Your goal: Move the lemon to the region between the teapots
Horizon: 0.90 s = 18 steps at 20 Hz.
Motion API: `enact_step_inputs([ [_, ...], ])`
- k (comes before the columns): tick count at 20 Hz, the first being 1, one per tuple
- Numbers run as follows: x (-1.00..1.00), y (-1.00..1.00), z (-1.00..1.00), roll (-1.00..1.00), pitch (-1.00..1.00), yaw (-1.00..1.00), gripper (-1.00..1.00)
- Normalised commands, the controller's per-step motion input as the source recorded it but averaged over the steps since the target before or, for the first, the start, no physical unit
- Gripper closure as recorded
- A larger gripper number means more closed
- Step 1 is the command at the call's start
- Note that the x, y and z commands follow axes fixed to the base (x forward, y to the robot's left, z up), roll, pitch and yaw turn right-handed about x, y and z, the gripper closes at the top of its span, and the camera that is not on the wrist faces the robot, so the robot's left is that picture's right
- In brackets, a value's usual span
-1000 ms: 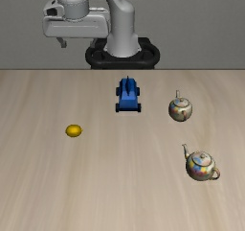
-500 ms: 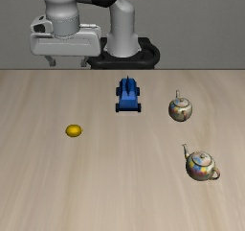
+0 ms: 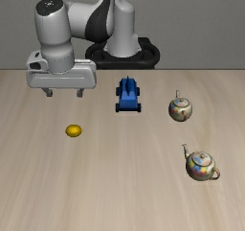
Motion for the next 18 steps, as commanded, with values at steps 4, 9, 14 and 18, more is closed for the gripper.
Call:
enact_step_inputs([
  [4,0.0,0.0,-1.0,0.0,0.0,0.0,-1.0],
  [9,0.0,0.0,-1.0,0.0,0.0,0.0,-1.0],
  [14,0.0,0.0,-0.6,0.0,0.0,0.0,1.0],
  [18,0.0,0.25,0.0,0.0,0.0,0.0,1.0],
])
